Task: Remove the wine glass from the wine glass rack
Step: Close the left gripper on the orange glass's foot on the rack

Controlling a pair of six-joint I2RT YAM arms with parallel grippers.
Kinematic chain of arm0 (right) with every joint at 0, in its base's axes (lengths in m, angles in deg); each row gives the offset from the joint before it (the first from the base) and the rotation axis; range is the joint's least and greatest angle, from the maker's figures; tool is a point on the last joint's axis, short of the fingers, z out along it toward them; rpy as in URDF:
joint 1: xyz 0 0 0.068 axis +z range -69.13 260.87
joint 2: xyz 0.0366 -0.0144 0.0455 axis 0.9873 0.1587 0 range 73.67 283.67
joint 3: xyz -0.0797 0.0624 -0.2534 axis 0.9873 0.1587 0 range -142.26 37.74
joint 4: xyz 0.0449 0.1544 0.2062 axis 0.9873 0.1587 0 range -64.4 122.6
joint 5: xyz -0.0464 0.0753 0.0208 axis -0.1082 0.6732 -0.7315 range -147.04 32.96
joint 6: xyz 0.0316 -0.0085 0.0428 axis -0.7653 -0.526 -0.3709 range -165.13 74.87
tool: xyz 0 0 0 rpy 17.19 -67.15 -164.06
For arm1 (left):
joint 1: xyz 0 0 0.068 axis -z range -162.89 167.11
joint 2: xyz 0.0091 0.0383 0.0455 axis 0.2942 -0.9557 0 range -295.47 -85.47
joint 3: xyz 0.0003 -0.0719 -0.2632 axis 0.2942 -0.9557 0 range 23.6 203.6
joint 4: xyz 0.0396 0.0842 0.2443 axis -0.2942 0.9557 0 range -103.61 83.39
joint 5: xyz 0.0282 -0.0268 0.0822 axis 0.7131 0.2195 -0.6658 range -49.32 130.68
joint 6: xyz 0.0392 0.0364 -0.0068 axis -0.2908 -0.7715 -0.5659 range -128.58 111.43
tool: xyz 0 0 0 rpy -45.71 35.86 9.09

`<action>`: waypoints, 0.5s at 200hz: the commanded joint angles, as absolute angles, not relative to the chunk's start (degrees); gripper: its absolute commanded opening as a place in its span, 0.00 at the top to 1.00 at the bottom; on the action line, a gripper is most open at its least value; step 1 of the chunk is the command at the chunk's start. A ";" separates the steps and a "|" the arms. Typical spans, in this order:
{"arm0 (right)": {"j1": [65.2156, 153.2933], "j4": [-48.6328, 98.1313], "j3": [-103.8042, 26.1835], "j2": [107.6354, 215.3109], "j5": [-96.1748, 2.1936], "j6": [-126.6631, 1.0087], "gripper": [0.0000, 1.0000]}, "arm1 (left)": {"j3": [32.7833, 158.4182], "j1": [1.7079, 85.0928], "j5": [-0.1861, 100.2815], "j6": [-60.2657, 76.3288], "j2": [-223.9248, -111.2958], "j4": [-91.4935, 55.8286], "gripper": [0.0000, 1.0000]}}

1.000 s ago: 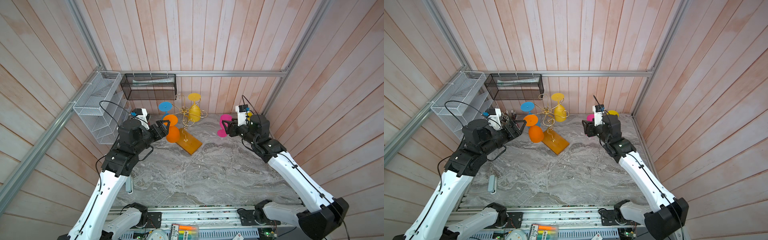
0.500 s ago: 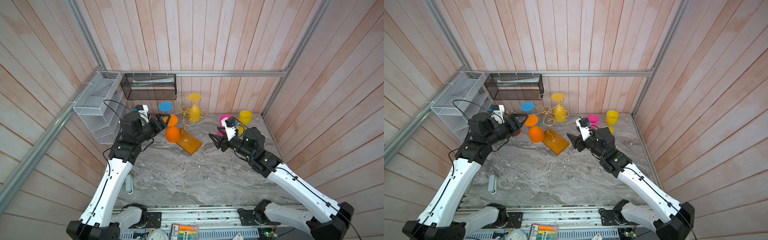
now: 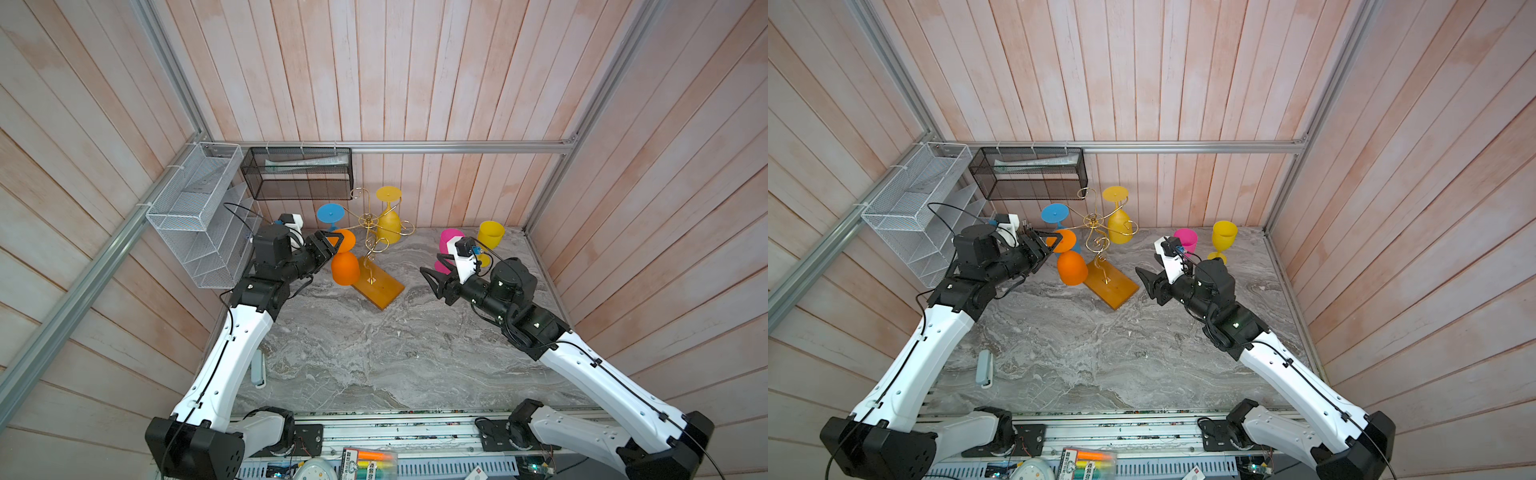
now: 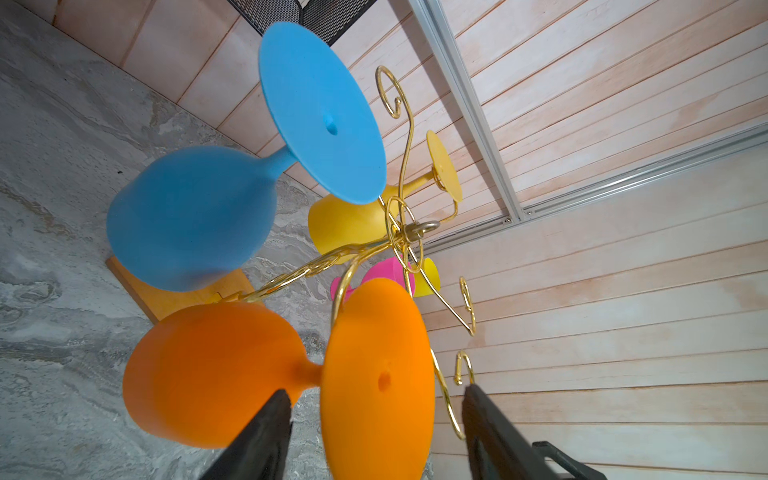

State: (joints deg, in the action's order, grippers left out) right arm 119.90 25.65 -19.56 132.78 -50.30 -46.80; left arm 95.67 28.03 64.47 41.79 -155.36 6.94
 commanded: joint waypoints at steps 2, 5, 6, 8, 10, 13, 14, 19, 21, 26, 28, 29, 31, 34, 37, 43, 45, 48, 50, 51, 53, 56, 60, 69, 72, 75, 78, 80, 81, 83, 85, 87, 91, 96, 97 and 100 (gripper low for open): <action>120.42 24.35 -18.45 131.47 -51.40 -47.06 0.39 | 94.68 27.75 66.39 43.08 -155.66 2.28 0.39; 120.42 24.29 -18.28 131.47 -51.42 -47.08 0.39 | 94.56 27.79 66.50 43.30 -155.68 1.96 0.40; 120.42 24.24 -18.26 131.49 -51.46 -47.12 0.39 | 94.54 27.77 66.51 43.38 -155.64 1.87 0.41; 120.42 24.21 -18.20 131.48 -51.52 -47.07 0.39 | 94.49 27.82 66.51 43.48 -155.57 1.66 0.42; 120.42 24.24 -18.23 131.43 -51.53 -47.13 0.39 | 94.47 27.76 66.52 43.53 -155.53 1.50 0.43; 120.42 24.21 -18.20 131.48 -51.51 -47.17 0.39 | 94.47 27.79 66.48 43.66 -155.58 1.34 0.45; 120.42 24.20 -18.13 131.49 -51.55 -47.20 0.39 | 94.45 27.77 66.50 43.69 -155.59 1.29 0.45; 120.42 24.26 -18.07 131.51 -51.55 -47.30 0.39 | 94.44 27.76 66.45 43.72 -155.68 1.17 0.47; 120.42 24.21 -18.07 131.55 -51.54 -47.32 0.39 | 94.51 27.75 66.46 43.74 -155.69 1.09 0.48; 120.42 24.19 -18.07 131.64 -51.62 -47.39 0.39 | 94.53 27.79 66.52 43.88 -155.64 0.90 0.49; 120.42 24.26 -18.07 131.60 -51.60 -47.45 0.39 | 94.53 27.76 66.56 43.96 -155.68 0.87 0.50; 120.42 24.27 -18.02 131.64 -51.60 -47.43 0.39 | 94.53 27.75 66.58 43.97 -155.64 0.88 0.50; 120.42 24.26 -18.04 131.67 -51.59 -47.51 0.39 | 94.48 27.75 66.60 43.98 -155.57 0.78 0.51; 120.42 24.20 -17.94 131.68 -51.59 -47.55 0.39 | 94.50 27.77 66.60 44.06 -155.53 0.73 0.52; 120.42 24.15 -17.94 131.68 -51.64 -47.59 0.39 | 94.49 27.77 66.60 44.15 -155.46 0.62 0.53; 120.42 24.11 -17.87 131.73 -51.73 -47.60 0.39 | 94.46 27.76 66.64 44.16 -155.31 0.56 0.55; 120.42 24.11 -17.84 131.82 -51.80 -47.59 0.39 | 94.44 27.77 66.61 44.16 -155.31 0.48 0.55; 120.42 24.06 -17.81 131.83 -51.82 -47.71 0.39 | 94.40 27.77 66.61 44.16 -155.33 0.50 0.56; 120.42 24.03 -17.83 131.85 -51.85 -47.68 0.39 | 94.36 27.82 66.60 44.16 -155.27 0.53 0.57; 120.42 24.02 -17.86 131.85 -51.90 -47.68 0.39 | 94.36 27.78 66.60 44.16 -155.22 0.53 0.57; 120.42 24.04 -17.82 131.85 -51.87 -47.72 0.39 | 94.40 27.78 66.60 44.16 -155.18 0.54 0.58; 120.42 23.98 -17.77 131.87 -51.94 -47.78 0.39 | 94.28 27.75 66.55 44.16 -155.10 0.52 0.58; 120.42 24.00 -17.80 131.98 -51.94 -47.77 0.39 | 94.22 27.80 66.47 44.16 -154.95 0.48 0.60; 120.40 24.03 -17.92 132.02 -52.03 -47.78 0.39 | 94.09 27.75 66.46 44.16 -154.77 0.49 0.63; 120.44 24.04 -17.95 132.11 -52.08 -47.77 0.39 | 93.97 27.76 66.51 44.16 -154.74 0.49 0.65; 120.42 24.02 -17.95 132.19 -52.02 -47.84 0.39 | 93.86 27.80 66.49 44.16 -154.73 0.52 0.66; 120.42 23.95 -17.97 132.26 -52.03 -47.85 0.39 | 93.85 27.75 66.48 44.16 -154.73 0.49 0.67; 120.42 23.98 -18.04 132.22 -52.12 -47.85 0.39 | 93.77 27.75 66.38 44.16 -154.66 0.53 0.68; 120.42 23.95 -18.06 132.30 -52.17 -47.85 0.39 | 93.80 27.79 66.36 44.16 -154.65 0.53 0.68; 120.42 23.94 -18.06 132.34 -52.07 -47.85 0.39 | 93.69 27.80 66.37 44.09 -154.60 0.54 0.69; 120.42 23.98 -18.07 132.31 -52.04 -47.90 0.39 | 93.61 27.83 66.39 44.08 -154.58 0.54 0.69; 120.42 24.01 -18.07 132.39 -52.04 -47.93 0.39 | 93.57 27.77 66.38 44.07 -154.51 0.52 0.70; 120.47 24.02 -18.14 132.46 -52.04 -47.94 0.39 | 93.49 27.75 66.38 43.99 -154.40 0.47 0.71; 120.42 24.05 -18.14 132.51 -52.17 -48.03 0.39 | 93.33 27.78 66.43 43.98 -154.38 0.45 0.72; 120.47 24.03 -18.19 132.49 -52.14 -48.03 0.39 | 93.31 27.81 66.38 43.98 -154.38 0.45 0.72; 120.43 24.05 -18.19 132.55 -52.19 -48.04 0.40 | 93.24 27.78 66.36 43.98 -154.33 0.45 0.73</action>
